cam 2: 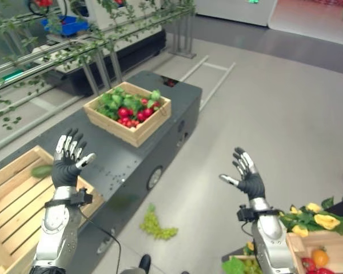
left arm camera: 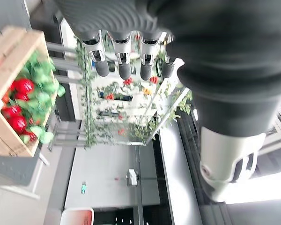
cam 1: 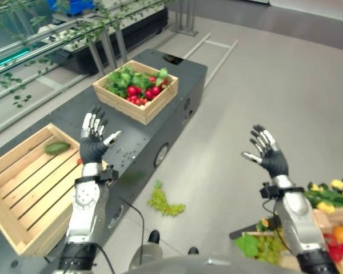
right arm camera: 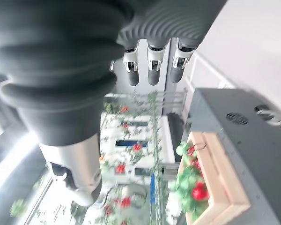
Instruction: Pick up the fruits from the basket on one side to the basket on the other side
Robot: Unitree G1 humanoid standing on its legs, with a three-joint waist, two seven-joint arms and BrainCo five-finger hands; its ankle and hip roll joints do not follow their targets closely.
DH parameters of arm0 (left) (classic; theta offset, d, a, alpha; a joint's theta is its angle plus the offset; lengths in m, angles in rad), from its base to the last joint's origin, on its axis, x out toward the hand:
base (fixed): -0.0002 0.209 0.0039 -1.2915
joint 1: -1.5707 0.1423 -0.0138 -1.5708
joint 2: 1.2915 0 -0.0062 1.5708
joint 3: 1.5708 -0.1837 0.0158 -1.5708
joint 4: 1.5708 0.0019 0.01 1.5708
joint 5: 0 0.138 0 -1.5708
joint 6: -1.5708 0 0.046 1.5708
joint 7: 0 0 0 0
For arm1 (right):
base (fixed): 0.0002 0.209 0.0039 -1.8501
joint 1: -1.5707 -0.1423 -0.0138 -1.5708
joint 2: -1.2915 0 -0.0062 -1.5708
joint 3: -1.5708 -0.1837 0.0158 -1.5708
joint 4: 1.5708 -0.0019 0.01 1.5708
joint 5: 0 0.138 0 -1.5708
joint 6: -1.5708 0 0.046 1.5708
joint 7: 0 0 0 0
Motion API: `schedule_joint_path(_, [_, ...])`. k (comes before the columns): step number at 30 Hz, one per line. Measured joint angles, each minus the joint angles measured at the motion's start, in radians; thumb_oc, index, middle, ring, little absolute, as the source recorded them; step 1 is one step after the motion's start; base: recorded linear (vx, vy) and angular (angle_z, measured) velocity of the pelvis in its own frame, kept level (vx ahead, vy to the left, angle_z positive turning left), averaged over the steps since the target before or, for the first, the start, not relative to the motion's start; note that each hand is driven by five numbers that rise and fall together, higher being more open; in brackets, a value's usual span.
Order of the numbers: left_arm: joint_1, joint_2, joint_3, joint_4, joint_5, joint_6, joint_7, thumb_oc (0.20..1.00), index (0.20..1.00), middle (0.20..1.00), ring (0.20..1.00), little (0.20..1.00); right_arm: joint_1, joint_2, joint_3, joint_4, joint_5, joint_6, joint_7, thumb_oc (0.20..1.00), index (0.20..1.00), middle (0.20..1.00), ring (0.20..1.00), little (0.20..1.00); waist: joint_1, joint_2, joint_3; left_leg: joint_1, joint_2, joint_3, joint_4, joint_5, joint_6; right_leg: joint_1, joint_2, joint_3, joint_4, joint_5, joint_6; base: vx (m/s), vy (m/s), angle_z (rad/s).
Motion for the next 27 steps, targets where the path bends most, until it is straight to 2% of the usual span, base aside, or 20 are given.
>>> schedule_joint_path(1, [-0.005,0.017,-0.012,0.012,0.000,0.003,-0.006,1.000,1.000,1.000,1.000,1.000,0.016,0.016,0.009,-0.006,-0.001,0.000,-0.002,1.000,1.000,1.000,1.000,1.000,-0.004,-0.056,0.020,-0.056,0.016,0.113,0.221,-0.090,0.024,0.024,-0.069,-0.094,-0.016,0.003,0.016,-0.14,-0.071,0.57])
schedule_joint_path(3, [-0.002,0.024,-0.010,0.018,-0.002,0.002,-0.012,1.000,1.000,1.000,1.000,1.000,0.013,0.015,0.012,-0.012,-0.001,0.000,-0.003,1.000,1.000,1.000,1.000,1.000,0.001,-0.094,0.025,-0.048,0.012,0.139,0.313,-0.119,-0.020,0.037,-0.124,-0.142,-0.015,0.015,0.032,-0.10,-0.051,0.71])
schedule_joint_path(4, [0.000,0.020,-0.012,0.020,-0.008,0.006,-0.019,1.000,1.000,1.000,1.000,1.000,0.027,0.012,0.004,-0.029,0.000,-0.002,-0.003,1.000,1.000,1.000,1.000,1.000,-0.045,-0.100,0.016,-0.037,0.043,0.169,0.408,-0.146,-0.050,0.069,-0.152,-0.208,-0.060,0.032,0.058,-0.05,-0.019,0.83])
schedule_joint_path(5, [-0.001,0.018,-0.012,0.013,-0.009,0.004,-0.020,1.000,1.000,1.000,1.000,1.000,0.025,0.007,0.005,-0.037,0.000,-0.002,-0.003,1.000,1.000,1.000,1.000,1.000,-0.052,-0.088,0.015,-0.018,0.063,0.171,0.416,-0.153,-0.056,0.075,-0.156,-0.220,-0.064,0.023,0.059,-0.06,-0.014,0.99])
schedule_joint_path(6, [-0.004,0.018,-0.013,0.011,-0.009,0.004,-0.028,1.000,1.000,1.000,1.000,1.000,0.030,-0.001,0.006,-0.048,0.000,-0.003,-0.002,1.000,1.000,1.000,1.000,1.000,-0.061,-0.056,0.001,0.022,0.089,0.181,0.438,-0.174,-0.061,0.071,-0.159,-0.246,-0.052,0.023,0.068,-0.09,0.032,0.53])
schedule_joint_path(7, [-0.006,0.018,-0.015,0.010,-0.009,0.004,-0.032,1.000,1.000,1.000,1.000,1.000,0.037,-0.004,0.006,-0.050,0.000,-0.003,-0.002,1.000,1.000,1.000,1.000,1.000,-0.064,-0.046,-0.002,0.049,0.090,0.184,0.438,-0.167,-0.057,0.067,-0.171,-0.258,-0.028,0.026,0.082,-0.03,0.060,0.85])
schedule_joint_path(8, [-0.020,0.020,-0.020,0.010,-0.008,0.007,-0.039,1.000,1.000,1.000,1.000,1.000,0.060,-0.004,0.004,-0.055,0.000,-0.002,-0.002,1.000,1.000,1.000,1.000,1.000,-0.086,-0.033,-0.012,0.061,0.064,0.187,0.371,-0.182,-0.038,0.053,-0.188,-0.272,0.035,0.010,0.112,-0.07,0.060,0.94])
schedule_joint_path(9, [-0.036,0.024,-0.029,0.007,-0.008,0.009,-0.041,1.000,1.000,1.000,1.000,1.000,0.075,-0.004,0.002,-0.056,0.001,-0.002,-0.002,1.000,1.000,1.000,1.000,1.000,-0.105,-0.032,-0.013,0.066,0.051,0.193,0.335,-0.181,-0.036,0.045,-0.196,-0.270,0.062,-0.003,0.113,-0.02,0.110,1.74])
schedule_joint_path(10, [-0.064,0.028,-0.040,0.001,-0.008,0.008,-0.043,1.000,1.000,1.000,1.000,1.000,0.085,-0.004,0.002,-0.053,0.001,0.001,0.000,1.000,1.000,1.000,1.000,1.000,-0.133,-0.027,-0.018,0.079,0.039,0.172,0.250,-0.175,-0.020,0.023,-0.158,-0.221,0.058,-0.065,0.118,-0.08,0.151,1.66])
schedule_joint_path(11, [-0.073,0.040,-0.037,-0.023,-0.008,0.006,-0.043,1.000,1.000,1.000,1.000,1.000,0.057,-0.005,0.005,-0.054,0.000,0.001,0.002,1.000,1.000,1.000,1.000,1.000,-0.133,-0.031,-0.040,0.074,0.022,0.182,0.141,-0.180,0.026,-0.002,-0.099,-0.203,-0.012,-0.036,0.085,-0.02,0.152,1.65])
schedule_joint_path(12, [-0.084,0.041,-0.035,-0.021,-0.007,0.001,-0.042,1.000,1.000,1.000,1.000,1.000,0.043,-0.004,-0.002,-0.052,0.001,-0.004,0.002,1.000,1.000,1.000,1.000,1.000,-0.137,-0.031,-0.039,0.069,0.012,0.198,0.111,-0.185,0.030,0.001,-0.088,-0.221,-0.056,0.006,0.068,-0.08,0.167,1.47])
schedule_joint_path(13, [-0.095,0.025,-0.051,-0.020,-0.007,0.013,-0.044,1.000,1.000,1.000,1.000,1.000,0.017,-0.001,-0.026,-0.041,0.002,-0.003,-0.001,1.000,1.000,1.000,1.000,1.000,-0.141,-0.009,-0.033,0.073,0.014,0.248,0.076,-0.197,0.047,0.009,-0.093,-0.235,-0.052,0.015,0.074,-0.06,0.178,1.24])
schedule_joint_path(14, [-0.079,0.027,-0.064,-0.025,-0.006,0.014,-0.046,1.000,1.000,1.000,1.000,1.000,0.004,0.007,-0.028,-0.034,0.006,0.000,-0.003,1.000,1.000,1.000,1.000,1.000,-0.116,-0.009,-0.033,0.093,0.027,0.297,0.065,-0.195,0.056,0.006,-0.109,-0.236,-0.028,0.014,0.075,-0.09,0.210,1.01])
schedule_joint_path(16, [-0.063,0.034,-0.064,-0.025,-0.006,0.016,-0.045,1.000,1.000,1.000,1.000,1.000,-0.002,0.007,-0.030,-0.035,0.006,-0.002,-0.004,1.000,1.000,1.000,1.000,1.000,-0.103,-0.008,-0.034,0.135,0.025,0.297,0.026,-0.186,0.036,0.022,-0.128,-0.247,-0.003,0.009,0.081,-0.07,0.175,0.61])
schedule_joint_path(18, [-0.058,0.034,-0.067,-0.025,-0.006,0.020,-0.046,1.000,1.000,1.000,1.000,1.000,0.005,0.010,-0.028,-0.035,0.005,-0.001,-0.003,1.000,1.000,1.000,1.000,1.000,-0.099,-0.009,-0.035,0.144,0.005,0.285,0.008,-0.175,0.053,0.018,-0.158,-0.261,0.042,0.010,0.082,-0.05,0.142,0.54])
schedule_joint_path(19, [-0.050,0.037,-0.066,-0.025,-0.003,0.020,-0.046,1.000,1.000,1.000,1.000,1.000,0.007,0.021,-0.026,-0.034,0.005,-0.001,-0.003,1.000,1.000,1.000,1.000,1.000,-0.099,-0.020,-0.041,0.154,-0.014,0.284,-0.010,-0.170,0.065,0.016,-0.177,-0.268,0.054,0.007,0.091,-0.04,0.193,0.29])
schedule_joint_path(21, [-0.031,0.066,-0.059,-0.026,0.003,0.020,-0.047,1.000,1.000,1.000,1.000,1.000,0.005,0.041,-0.015,-0.030,0.004,-0.001,-0.001,1.000,1.000,1.000,1.000,1.000,-0.074,-0.057,-0.063,0.157,-0.053,0.289,-0.031,-0.164,0.080,0.007,-0.210,-0.265,0.048,-0.006,0.126,-0.06,0.224,0.04])
schedule_joint_path(23, [-0.010,0.082,-0.037,-0.025,0.004,0.022,-0.047,1.000,1.000,1.000,1.000,1.000,0.002,0.041,0.000,-0.024,0.003,0.000,-0.002,1.000,1.000,1.000,1.000,1.000,-0.074,-0.073,-0.071,0.154,-0.068,0.287,-0.037,-0.161,0.086,0.008,-0.220,-0.265,0.037,0.009,0.152,-0.03,0.148,0.00])
schedule_joint_path(27, [0.018,0.092,-0.014,-0.026,0.012,0.022,-0.049,1.000,1.000,1.000,1.000,1.000,0.004,0.042,0.010,-0.008,-0.005,0.004,0.004,1.000,1.000,1.000,1.000,1.000,-0.072,-0.072,-0.071,0.154,-0.089,0.288,-0.053,-0.152,0.103,0.007,-0.238,-0.268,0.032,0.018,0.182,-0.03,0.183,-0.01])
